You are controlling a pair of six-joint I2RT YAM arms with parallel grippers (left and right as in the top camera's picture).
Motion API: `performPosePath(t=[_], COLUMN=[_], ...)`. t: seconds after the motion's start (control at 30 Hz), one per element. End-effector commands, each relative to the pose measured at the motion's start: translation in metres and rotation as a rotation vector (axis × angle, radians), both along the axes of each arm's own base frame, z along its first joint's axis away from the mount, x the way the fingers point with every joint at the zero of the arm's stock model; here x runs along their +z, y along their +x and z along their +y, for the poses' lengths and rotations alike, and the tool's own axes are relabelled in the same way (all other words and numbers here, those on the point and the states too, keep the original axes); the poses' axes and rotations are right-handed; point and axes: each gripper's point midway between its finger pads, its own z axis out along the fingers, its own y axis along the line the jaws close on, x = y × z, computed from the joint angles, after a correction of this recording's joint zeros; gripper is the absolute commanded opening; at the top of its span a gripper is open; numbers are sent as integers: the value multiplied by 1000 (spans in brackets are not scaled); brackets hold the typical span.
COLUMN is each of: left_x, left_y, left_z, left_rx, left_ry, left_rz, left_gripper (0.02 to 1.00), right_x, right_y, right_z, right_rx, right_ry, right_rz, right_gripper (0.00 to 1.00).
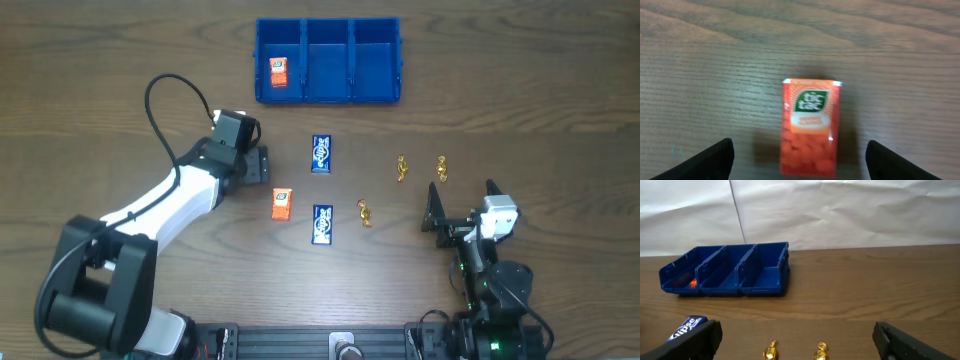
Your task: Sort Candies Into Trays
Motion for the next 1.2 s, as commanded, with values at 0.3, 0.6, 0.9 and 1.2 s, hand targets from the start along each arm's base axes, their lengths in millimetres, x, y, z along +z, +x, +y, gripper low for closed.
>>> performPosePath(t=[0.3, 0.6, 0.9, 1.2], left_x=[-24, -29, -30, 14], left_y=[7, 8, 10, 25], left_z=[4, 3, -2, -14], left_rx=[12, -2, -11, 12], left_ry=[0, 4, -19, -60], left_rz=[23, 29, 24, 10], left_gripper=[825, 658, 375, 290], right_x=[-2, -2, -2, -2], right_y=[0, 0, 0, 0], right_z=[1, 1, 1, 1], right_rx=[6, 6, 6, 6], right_ry=[-14, -14, -14, -14], right_rz=[2, 2, 2, 2], right_gripper=[998, 998, 998, 998])
